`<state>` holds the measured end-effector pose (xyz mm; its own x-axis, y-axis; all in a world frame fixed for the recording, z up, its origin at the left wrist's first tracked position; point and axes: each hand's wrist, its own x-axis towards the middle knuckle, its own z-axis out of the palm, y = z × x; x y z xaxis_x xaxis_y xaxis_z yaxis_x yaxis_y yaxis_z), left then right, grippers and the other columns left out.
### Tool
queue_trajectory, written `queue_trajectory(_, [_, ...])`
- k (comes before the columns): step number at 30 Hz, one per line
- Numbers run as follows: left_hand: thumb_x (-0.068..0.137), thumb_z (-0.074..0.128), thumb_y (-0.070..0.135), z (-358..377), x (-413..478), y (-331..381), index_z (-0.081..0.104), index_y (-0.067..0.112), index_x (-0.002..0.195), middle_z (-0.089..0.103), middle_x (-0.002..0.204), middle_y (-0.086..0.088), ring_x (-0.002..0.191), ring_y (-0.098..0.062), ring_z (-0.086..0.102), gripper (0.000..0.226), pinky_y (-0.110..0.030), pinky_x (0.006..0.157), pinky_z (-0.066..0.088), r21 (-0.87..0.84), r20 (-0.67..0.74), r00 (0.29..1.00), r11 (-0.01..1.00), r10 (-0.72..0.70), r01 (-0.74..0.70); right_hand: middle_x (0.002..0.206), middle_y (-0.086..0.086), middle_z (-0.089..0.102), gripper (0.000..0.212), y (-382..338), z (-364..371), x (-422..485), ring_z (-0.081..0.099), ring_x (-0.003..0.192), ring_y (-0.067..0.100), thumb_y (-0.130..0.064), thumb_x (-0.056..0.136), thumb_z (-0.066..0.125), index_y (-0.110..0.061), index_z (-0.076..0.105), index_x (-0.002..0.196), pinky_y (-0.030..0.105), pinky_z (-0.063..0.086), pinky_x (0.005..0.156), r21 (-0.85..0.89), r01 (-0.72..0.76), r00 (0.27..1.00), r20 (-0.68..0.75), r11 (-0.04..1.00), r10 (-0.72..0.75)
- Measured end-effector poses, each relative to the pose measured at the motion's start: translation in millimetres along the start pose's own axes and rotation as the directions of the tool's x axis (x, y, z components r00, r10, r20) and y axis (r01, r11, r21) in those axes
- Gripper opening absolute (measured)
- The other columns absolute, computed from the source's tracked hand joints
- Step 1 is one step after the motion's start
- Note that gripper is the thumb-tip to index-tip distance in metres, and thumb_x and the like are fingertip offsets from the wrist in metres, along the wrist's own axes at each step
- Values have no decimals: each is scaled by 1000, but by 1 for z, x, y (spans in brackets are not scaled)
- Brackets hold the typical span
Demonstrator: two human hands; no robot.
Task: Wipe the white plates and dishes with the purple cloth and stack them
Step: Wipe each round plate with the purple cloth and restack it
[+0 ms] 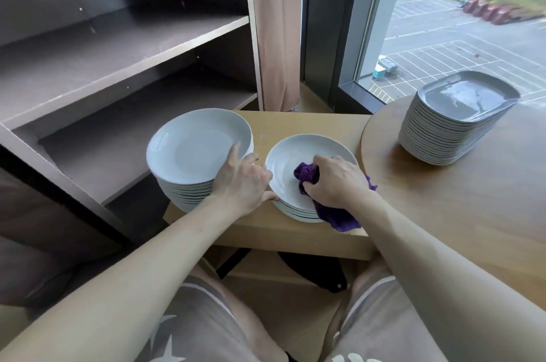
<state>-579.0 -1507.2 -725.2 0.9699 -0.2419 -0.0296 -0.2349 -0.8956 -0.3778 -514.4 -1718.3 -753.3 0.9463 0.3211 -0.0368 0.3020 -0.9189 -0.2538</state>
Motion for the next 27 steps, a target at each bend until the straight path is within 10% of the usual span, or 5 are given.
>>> queue_trajectory(5, [101, 36, 68, -6, -6, 1, 72, 23, 107, 69, 98, 5, 119, -24, 59, 58, -72, 118, -4, 156, -3, 997, 985, 71, -70, 83, -10, 62, 29, -2, -7, -22, 57, 78, 16, -56, 79, 64, -30, 58, 90, 34, 46, 60, 189, 103, 994, 10, 977, -107])
queue_trajectory(11, [96, 40, 1, -15, -8, 26, 68, 17, 105, 66, 100, 0, 109, -26, 60, 34, -56, 121, 27, 211, -84, 951, 938, 297, -274, 84, -13, 58, 29, -1, -9, -55, 56, 77, 14, -60, 78, 59, -33, 55, 89, 35, 46, 69, 292, 129, 983, -162, 948, -84])
queue_trajectory(16, [92, 45, -5, -10, -3, 44, 65, 15, 109, 67, 104, -3, 102, -28, 62, 32, -37, 95, 41, 124, 31, 945, 937, 326, -327, 91, -14, 57, 31, 14, -1, -82, 55, 84, 16, -61, 79, 60, -37, 58, 98, 34, 44, 74, 314, 80, 962, -272, 946, 9])
queue_trajectory(23, [87, 49, -9, -18, -8, 51, 63, 13, 106, 62, 91, -1, 93, -26, 64, 32, -45, 111, 34, 162, 62, 963, 949, 263, -270, 95, -20, 53, 40, 38, 12, -101, 55, 87, 8, -68, 73, 56, -42, 59, 104, 19, 40, 67, 420, 89, 966, -259, 903, 25])
queue_trajectory(27, [70, 70, 6, -31, -15, 52, 66, 26, 77, 64, 68, 10, 63, -12, 62, 22, -29, 83, 50, 289, 41, 957, 914, 286, -286, 94, -20, 54, 37, 40, 4, -100, 56, 87, 10, -67, 74, 58, -42, 59, 101, 32, 47, 72, 410, 100, 966, -258, 907, 10])
